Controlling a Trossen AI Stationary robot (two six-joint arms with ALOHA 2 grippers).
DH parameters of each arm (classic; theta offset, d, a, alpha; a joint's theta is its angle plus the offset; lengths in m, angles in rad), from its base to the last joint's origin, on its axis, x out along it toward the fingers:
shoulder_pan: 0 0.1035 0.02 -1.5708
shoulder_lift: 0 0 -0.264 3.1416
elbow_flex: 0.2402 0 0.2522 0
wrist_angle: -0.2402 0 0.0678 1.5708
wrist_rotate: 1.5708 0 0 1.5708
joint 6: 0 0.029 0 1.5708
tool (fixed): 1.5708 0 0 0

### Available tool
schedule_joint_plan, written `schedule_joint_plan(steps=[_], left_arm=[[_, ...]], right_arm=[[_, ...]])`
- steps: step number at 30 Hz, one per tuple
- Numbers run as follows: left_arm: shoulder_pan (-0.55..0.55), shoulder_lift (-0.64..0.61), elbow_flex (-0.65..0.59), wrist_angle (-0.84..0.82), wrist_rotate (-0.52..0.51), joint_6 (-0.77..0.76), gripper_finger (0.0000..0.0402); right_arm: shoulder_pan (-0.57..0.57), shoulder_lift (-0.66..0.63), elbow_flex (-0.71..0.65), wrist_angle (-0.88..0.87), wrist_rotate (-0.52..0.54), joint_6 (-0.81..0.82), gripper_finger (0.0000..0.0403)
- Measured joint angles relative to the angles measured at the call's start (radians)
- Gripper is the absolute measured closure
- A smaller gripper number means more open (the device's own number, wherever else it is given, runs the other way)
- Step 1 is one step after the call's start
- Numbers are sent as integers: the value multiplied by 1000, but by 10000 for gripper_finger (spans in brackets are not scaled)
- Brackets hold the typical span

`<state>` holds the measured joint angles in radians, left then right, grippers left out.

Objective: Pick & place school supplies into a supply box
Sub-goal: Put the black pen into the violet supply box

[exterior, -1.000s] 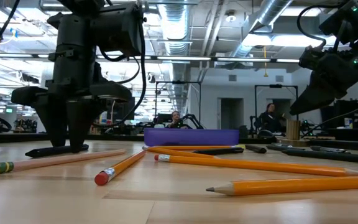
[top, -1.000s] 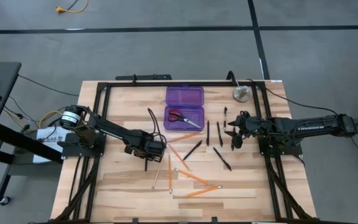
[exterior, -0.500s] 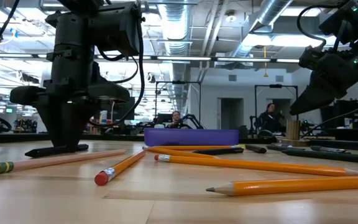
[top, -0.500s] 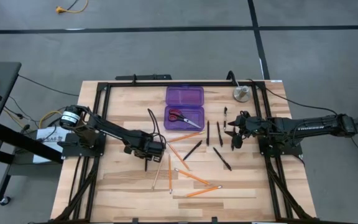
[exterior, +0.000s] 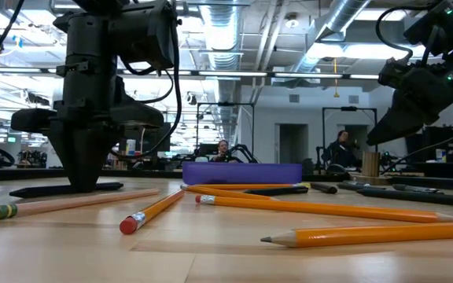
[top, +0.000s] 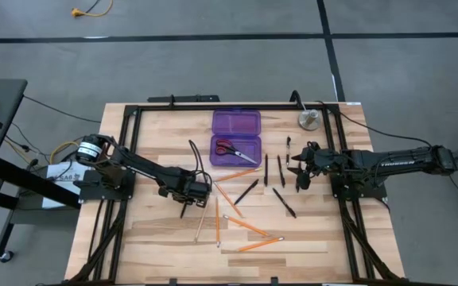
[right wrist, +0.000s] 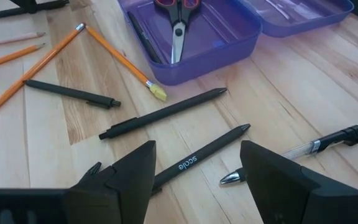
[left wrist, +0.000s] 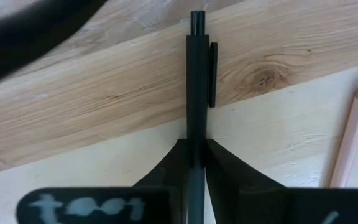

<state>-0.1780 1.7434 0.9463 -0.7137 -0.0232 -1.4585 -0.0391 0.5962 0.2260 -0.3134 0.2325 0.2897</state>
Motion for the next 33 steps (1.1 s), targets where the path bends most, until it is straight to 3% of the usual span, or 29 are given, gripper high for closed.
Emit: schedule_joint_plan(steps=[3,8,13,18,25,33], left_arm=[[0,-24,-2,-1,-16,9,379],[12,-80,-4,-10,-139,37,379],[58,-125,9,-20,-141,150,381],[139,-129,127,-100,-193,404,381],[268,-123,371,-171,-345,846,381],[394,-17,575,-165,-379,1276,381]], right_arm=[[0,0,0,0,0,0,173],[0,0,0,1,0,0,173],[0,0,0,4,0,0,173],[0,0,0,4,0,0,173],[0,0,0,6,0,0,173],[0,0,0,7,1,0,173]])
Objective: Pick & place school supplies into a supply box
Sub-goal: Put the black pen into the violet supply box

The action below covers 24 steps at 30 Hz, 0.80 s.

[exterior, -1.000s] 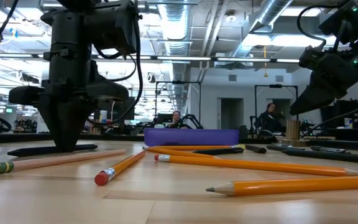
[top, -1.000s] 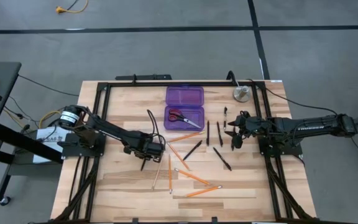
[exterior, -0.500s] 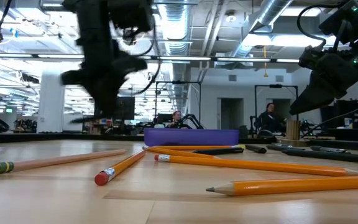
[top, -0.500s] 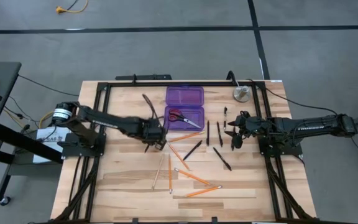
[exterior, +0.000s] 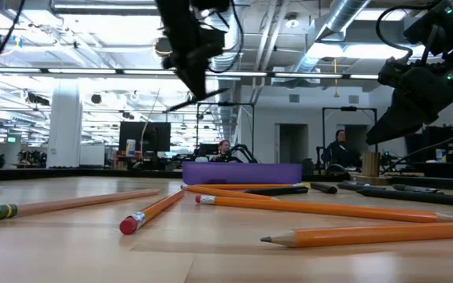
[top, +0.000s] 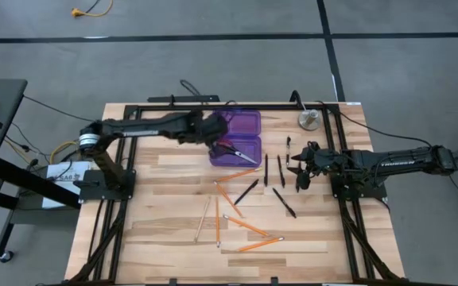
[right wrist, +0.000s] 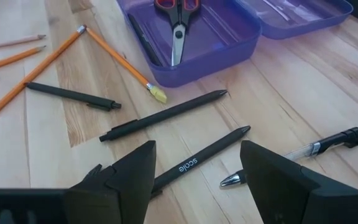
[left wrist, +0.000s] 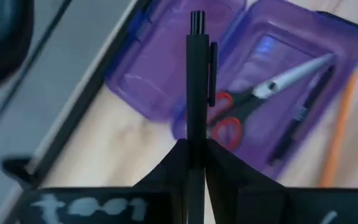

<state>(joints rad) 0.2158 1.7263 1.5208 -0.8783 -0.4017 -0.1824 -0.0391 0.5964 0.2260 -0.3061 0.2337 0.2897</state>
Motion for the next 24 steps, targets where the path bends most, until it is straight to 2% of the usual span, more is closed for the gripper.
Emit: schedule_joint_plan(steps=[6,14,19,24], left_arm=[[47,183,132,11,83,214,382],[40,407,280,13,106,415,382],[39,470,313,8,153,459,379],[38,471,315,9,192,462,365]], right_arm=[[0,0,0,-1,0,0,173],[-1,0,0,-5,1,0,173],[0,0,0,-7,1,0,173],[0,0,0,-7,1,0,173]])
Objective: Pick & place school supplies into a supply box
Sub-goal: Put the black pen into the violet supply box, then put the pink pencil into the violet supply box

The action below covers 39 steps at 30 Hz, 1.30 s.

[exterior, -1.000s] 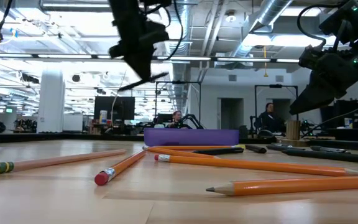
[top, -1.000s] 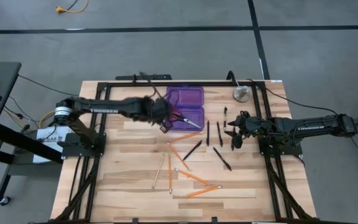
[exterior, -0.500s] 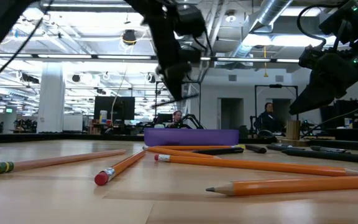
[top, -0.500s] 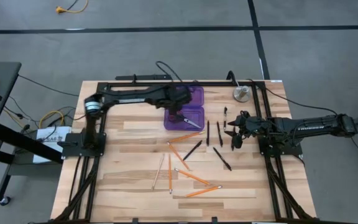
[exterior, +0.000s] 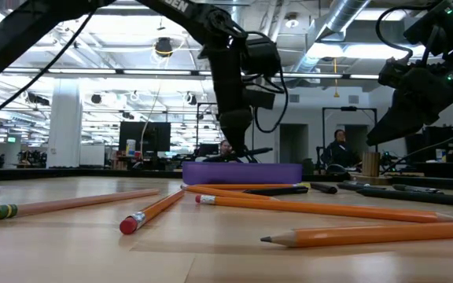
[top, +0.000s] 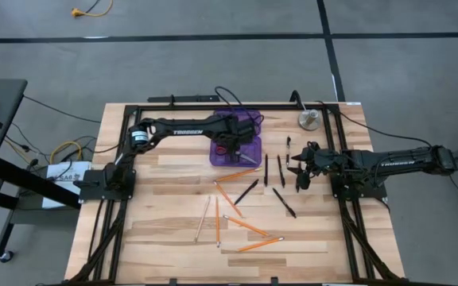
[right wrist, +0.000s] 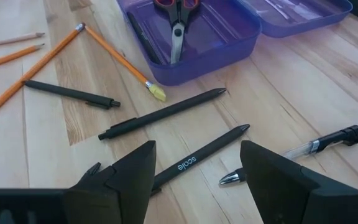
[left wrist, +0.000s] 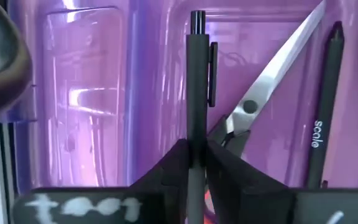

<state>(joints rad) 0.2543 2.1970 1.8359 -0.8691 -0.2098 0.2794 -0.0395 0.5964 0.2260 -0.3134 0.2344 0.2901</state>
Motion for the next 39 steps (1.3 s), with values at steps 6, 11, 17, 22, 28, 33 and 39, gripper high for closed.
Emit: schedule_joint_plan(steps=[6,11,17,22,28,33,39], left_arm=[[-2,0,0,-28,14,-2,342],[-8,-1,0,-31,14,-3,309],[-18,-2,0,-75,10,-47,272],[-41,-34,0,-137,9,-124,268],[-106,-135,-1,-200,12,-205,276],[-201,-232,-1,-229,15,-326,280],[-339,-277,0,-341,15,-577,281]], right_arm=[[0,0,0,0,0,0,173],[0,0,0,0,0,0,173],[0,0,0,0,-1,0,173],[0,0,0,0,-1,0,173],[0,0,0,-5,-1,0,173],[0,0,0,-5,-1,0,173],[0,0,0,-5,-1,0,173]])
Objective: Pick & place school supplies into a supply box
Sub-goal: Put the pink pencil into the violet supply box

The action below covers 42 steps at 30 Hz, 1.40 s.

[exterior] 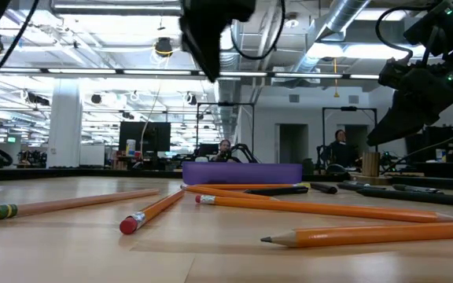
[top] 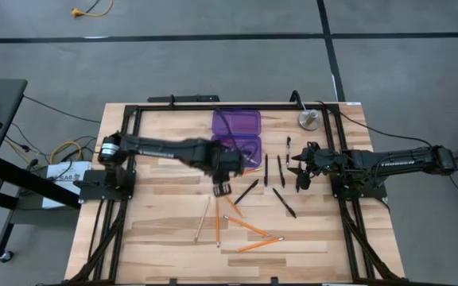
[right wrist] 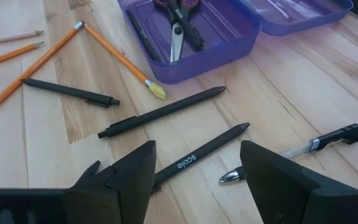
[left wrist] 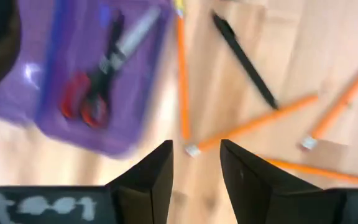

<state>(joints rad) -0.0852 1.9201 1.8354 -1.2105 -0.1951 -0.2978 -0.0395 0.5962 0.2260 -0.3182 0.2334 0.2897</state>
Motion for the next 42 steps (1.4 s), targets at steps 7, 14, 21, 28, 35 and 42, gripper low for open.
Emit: schedule_joint_plan(steps=[7,14,21,28,35,42], left_arm=[[-162,-5,-54,-58,5,-368,281],[-294,-7,-150,-9,29,-667,281],[-340,-7,-404,319,112,-1000,281],[-340,-7,-501,318,109,-1212,281],[-316,-7,-501,316,143,-1189,281],[-304,-6,-501,333,144,-1164,281]], right_arm=[[0,0,0,1,0,0,173],[0,0,0,1,0,0,173],[0,0,0,1,0,0,173],[0,0,0,1,0,0,173],[0,0,0,1,0,0,173],[0,0,0,1,0,0,173]])
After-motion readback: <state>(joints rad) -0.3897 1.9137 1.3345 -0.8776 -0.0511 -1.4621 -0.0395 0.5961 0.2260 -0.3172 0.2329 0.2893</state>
